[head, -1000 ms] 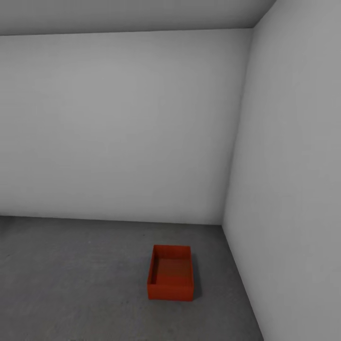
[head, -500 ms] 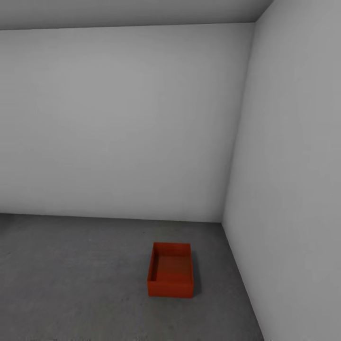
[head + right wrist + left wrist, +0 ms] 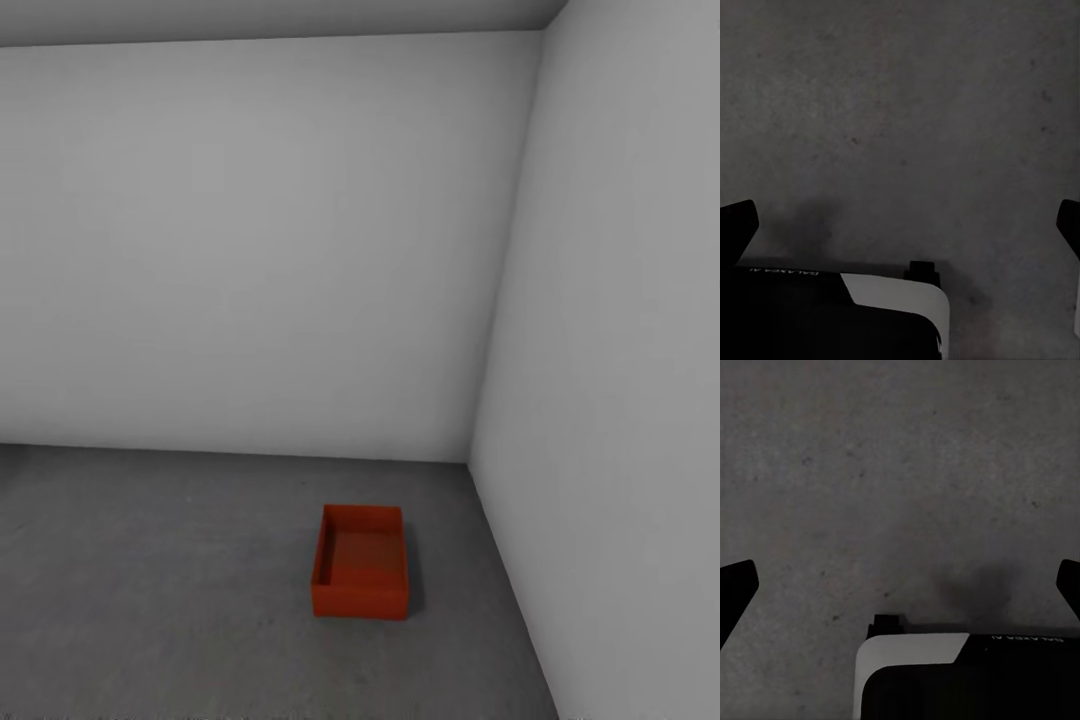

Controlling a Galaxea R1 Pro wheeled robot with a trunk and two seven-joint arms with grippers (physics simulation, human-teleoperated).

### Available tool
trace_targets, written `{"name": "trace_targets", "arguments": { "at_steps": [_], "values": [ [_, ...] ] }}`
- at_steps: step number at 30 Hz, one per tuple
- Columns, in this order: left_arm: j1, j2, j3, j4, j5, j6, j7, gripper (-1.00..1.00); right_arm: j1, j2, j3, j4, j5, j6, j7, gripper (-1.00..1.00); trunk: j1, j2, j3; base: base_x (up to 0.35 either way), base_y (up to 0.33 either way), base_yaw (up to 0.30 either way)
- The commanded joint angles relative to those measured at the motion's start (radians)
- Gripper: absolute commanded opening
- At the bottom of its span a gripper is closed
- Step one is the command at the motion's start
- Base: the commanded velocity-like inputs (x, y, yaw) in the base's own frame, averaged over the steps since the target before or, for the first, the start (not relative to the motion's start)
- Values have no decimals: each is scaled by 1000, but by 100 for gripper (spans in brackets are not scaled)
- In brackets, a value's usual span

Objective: Move the two storage containers from the living room to the garage. In the garage, place one container on the floor and stack the other container on top of it (either order is fine).

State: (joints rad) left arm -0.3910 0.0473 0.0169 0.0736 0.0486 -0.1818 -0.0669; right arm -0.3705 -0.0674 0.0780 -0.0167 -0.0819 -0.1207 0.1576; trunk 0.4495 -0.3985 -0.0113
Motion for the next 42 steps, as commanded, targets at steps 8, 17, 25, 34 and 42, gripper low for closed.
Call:
{"name": "trace_targets", "arguments": {
  "at_steps": [8, 17, 25, 34, 42],
  "values": [
    [-2, 0, 1, 5, 5, -6, -5, 100, -1, -1, 8, 1, -9, -5, 3, 100, 0, -2, -4, -182, 0, 0],
    [-2, 0, 1, 5, 5, -5, -5, 100, -1, -2, 8, 1, -10, -5, 3, 100, 0, -2, -4, -328, 0, 0],
    [-2, 0, 1, 5, 5, -7, -5, 100, -1, -2, 8, 1, -9, -5, 3, 100, 0, -2, -4, -125, 0, 0],
    [-2, 0, 1, 5, 6, -7, -5, 100, -1, -2, 8, 1, -9, -5, 3, 100, 0, -2, -4, -7, 0, 0],
    [-2, 0, 1, 5, 6, -7, -5, 100, -1, -2, 8, 1, -7, -6, 5, 100, 0, -2, -4, 0, 0, 0]
  ]
}}
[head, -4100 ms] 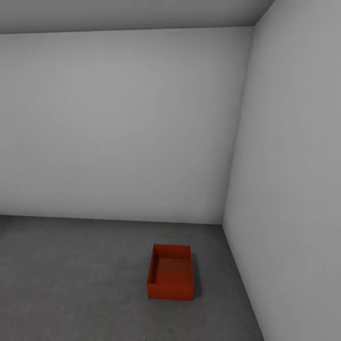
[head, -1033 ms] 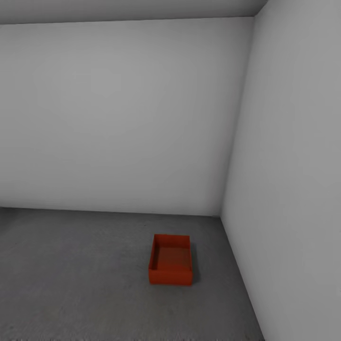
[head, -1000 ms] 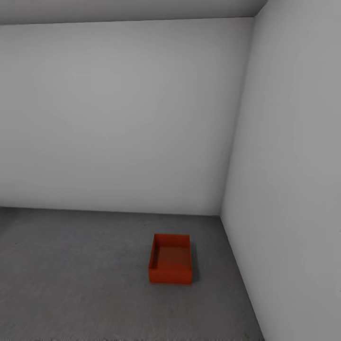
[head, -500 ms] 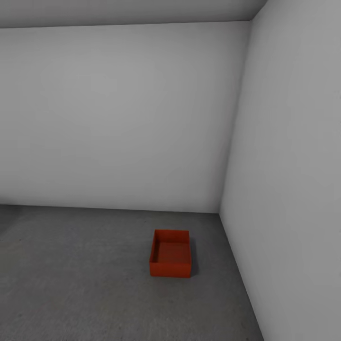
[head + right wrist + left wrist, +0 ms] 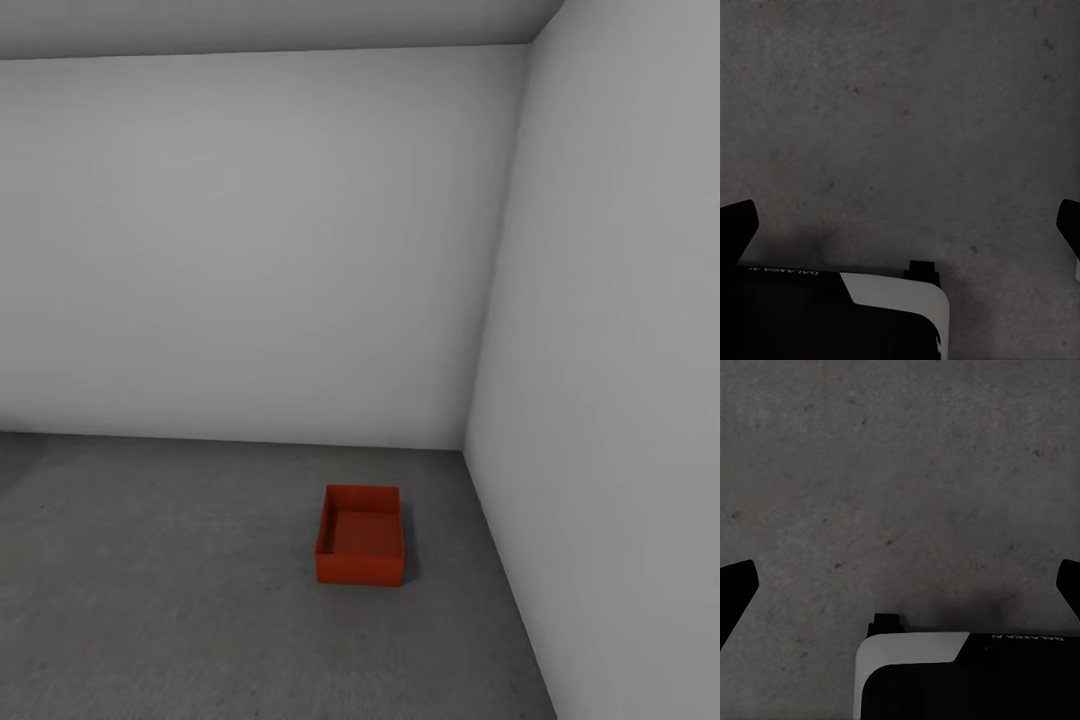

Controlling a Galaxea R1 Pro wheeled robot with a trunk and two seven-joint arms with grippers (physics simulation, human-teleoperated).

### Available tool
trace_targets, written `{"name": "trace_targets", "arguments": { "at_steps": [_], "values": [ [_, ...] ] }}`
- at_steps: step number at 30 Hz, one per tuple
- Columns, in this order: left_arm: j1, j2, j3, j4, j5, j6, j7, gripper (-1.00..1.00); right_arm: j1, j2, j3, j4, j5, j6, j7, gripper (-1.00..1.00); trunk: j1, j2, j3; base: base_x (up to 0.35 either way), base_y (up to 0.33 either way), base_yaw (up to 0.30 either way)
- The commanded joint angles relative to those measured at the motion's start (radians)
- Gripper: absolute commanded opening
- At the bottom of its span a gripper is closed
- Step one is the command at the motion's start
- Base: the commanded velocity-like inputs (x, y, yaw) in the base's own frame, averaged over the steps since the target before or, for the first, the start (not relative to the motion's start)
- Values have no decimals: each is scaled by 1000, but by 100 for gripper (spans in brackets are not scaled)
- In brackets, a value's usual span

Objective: Move the two storage containers from the living room to the garage. In the garage, place one container on the floor and stack the other container on top of it (either order is fine).

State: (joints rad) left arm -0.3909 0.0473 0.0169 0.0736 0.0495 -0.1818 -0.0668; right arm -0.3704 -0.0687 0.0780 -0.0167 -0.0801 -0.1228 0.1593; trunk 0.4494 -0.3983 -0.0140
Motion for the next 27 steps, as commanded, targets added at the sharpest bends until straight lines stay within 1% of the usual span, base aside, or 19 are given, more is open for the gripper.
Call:
{"name": "trace_targets", "arguments": {
  "at_steps": [1, 7, 10, 27],
  "values": [
    [-2, 0, 1, 5, 5, -7, -5, 100, -1, 0, 8, 1, -9, -4, 3, 100, 1, -2, -1, 0, 0, 0],
    [-2, -1, 1, 5, 6, -9, -3, 100, -1, 0, 8, 1, -10, -4, 3, 100, 1, -2, -1, 0, 0, 0],
    [-2, -1, 1, 5, 6, -10, -1, 100, -1, 0, 8, 1, -10, -4, 3, 100, 1, -2, -1, -140, 0, 0],
    [-2, -1, 1, 5, 6, -10, 1, 100, -1, -3, 8, 1, -9, -5, 3, 100, 1, -2, -1, -318, 0, 0]
  ]
}}
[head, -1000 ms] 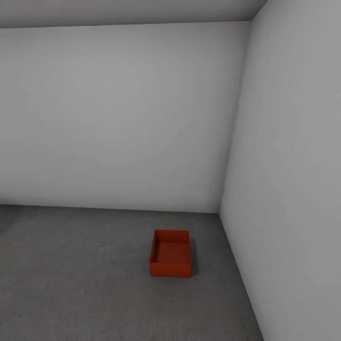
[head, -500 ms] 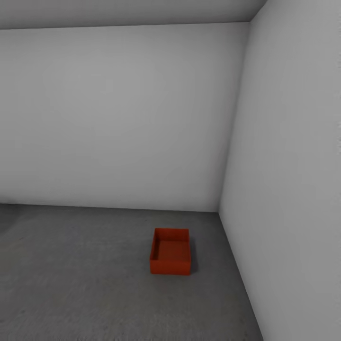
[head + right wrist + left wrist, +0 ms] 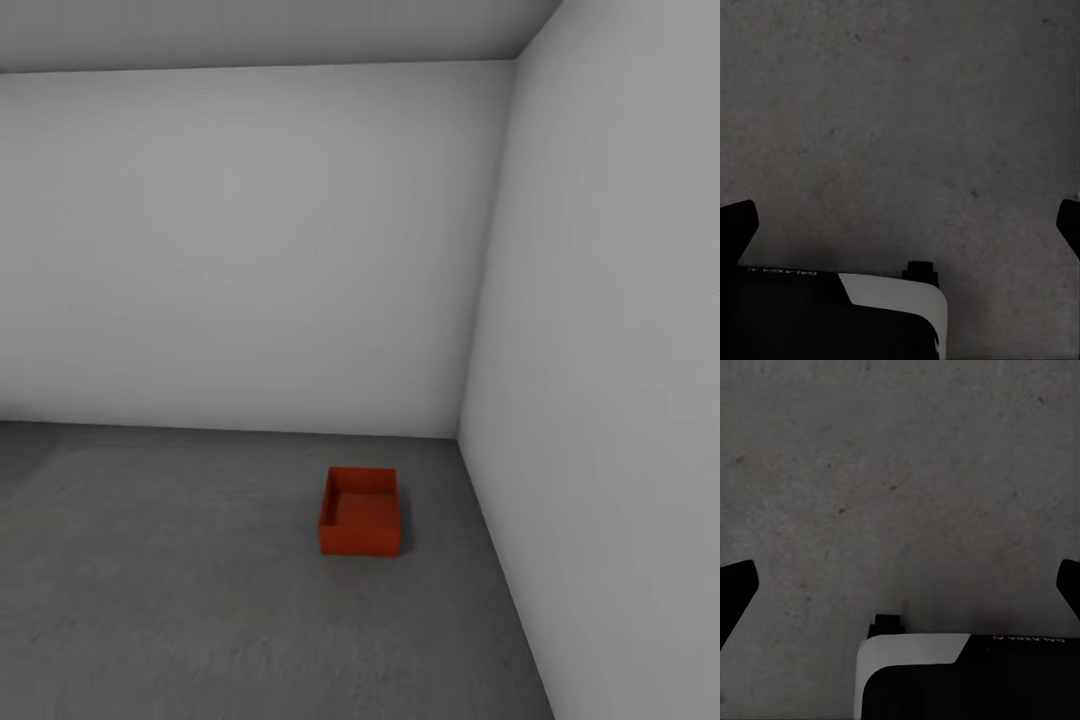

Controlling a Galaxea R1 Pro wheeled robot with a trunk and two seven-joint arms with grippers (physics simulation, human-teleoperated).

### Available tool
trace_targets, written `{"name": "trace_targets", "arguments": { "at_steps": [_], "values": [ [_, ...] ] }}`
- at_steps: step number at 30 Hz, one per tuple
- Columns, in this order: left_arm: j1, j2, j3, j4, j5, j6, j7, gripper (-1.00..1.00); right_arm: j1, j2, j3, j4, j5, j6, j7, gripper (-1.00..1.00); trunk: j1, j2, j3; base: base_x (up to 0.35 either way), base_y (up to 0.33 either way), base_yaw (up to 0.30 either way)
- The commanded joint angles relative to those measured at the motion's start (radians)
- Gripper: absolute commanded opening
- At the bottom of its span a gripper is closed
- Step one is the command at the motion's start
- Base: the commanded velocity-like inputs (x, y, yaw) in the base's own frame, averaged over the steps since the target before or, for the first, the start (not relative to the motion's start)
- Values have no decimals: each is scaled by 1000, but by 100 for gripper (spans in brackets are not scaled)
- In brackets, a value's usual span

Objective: Move the two storage containers from the living room to the garage. In the garage, place one container on the floor and stack the other container on top of it (either order is fine).

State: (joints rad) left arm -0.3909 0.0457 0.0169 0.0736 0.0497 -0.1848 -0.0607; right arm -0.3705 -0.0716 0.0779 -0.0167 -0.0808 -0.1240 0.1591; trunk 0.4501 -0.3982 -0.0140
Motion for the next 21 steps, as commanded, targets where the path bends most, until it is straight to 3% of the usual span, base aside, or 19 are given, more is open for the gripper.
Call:
{"name": "trace_targets", "arguments": {
  "at_steps": [1, 21],
  "values": [
    [-2, 0, 2, 5, 5, -7, -5, 100, -1, -1, 8, 1, -9, -4, 3, 100, 0, -2, -2, -337, 0, 0],
    [-2, -1, 2, 5, 6, -7, -5, 100, -1, -2, 8, 1, -4, -3, 5, 100, 0, -2, -2, -335, 0, -11]
  ]
}}
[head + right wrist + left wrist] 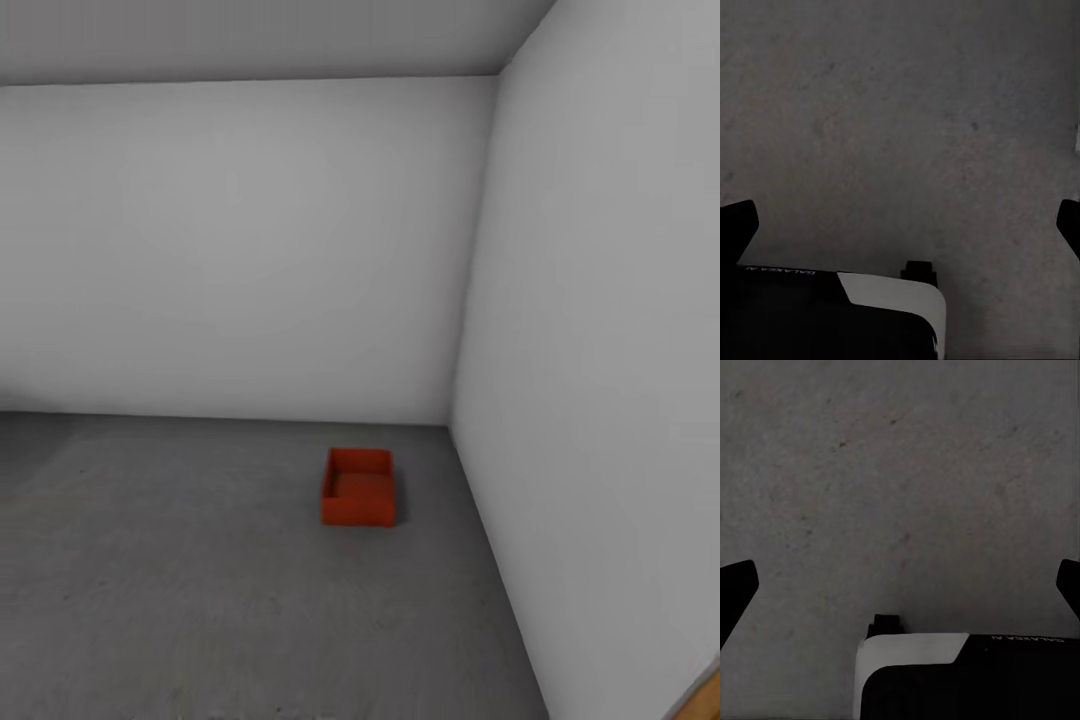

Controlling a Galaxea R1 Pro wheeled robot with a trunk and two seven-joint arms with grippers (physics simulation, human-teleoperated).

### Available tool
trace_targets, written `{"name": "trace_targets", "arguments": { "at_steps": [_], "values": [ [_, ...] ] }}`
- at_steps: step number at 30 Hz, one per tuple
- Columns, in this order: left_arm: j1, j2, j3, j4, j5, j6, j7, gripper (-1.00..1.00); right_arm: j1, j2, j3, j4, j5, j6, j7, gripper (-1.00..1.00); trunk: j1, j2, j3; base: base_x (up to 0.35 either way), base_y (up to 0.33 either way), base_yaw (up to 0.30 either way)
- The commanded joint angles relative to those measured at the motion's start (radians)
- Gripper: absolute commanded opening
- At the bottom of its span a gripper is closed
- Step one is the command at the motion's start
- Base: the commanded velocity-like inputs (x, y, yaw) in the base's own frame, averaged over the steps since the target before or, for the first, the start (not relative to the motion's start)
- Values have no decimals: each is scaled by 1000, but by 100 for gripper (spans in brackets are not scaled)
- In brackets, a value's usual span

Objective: Move the two storage containers from the living room to the garage. In the garage, place one container on the floor and stack the other container on top of it (either order is fine).

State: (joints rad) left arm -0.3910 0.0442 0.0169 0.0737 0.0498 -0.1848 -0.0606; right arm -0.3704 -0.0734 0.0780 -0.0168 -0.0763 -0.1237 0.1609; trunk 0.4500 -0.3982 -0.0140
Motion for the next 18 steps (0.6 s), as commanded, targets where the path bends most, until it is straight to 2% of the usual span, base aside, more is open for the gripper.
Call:
{"name": "trace_targets", "arguments": {
  "at_steps": [1, 18],
  "values": [
    [-2, 0, 2, 5, 5, -7, -5, 100, -1, 0, 8, 1, -8, -4, 4, 100, 0, -2, -1, -269, 0, -167],
    [-2, -4, 2, 5, 5, -5, -5, 100, -1, 0, 8, 1, -11, -4, 9, 100, 0, -2, -1, -23, 0, -268]
  ]
}}
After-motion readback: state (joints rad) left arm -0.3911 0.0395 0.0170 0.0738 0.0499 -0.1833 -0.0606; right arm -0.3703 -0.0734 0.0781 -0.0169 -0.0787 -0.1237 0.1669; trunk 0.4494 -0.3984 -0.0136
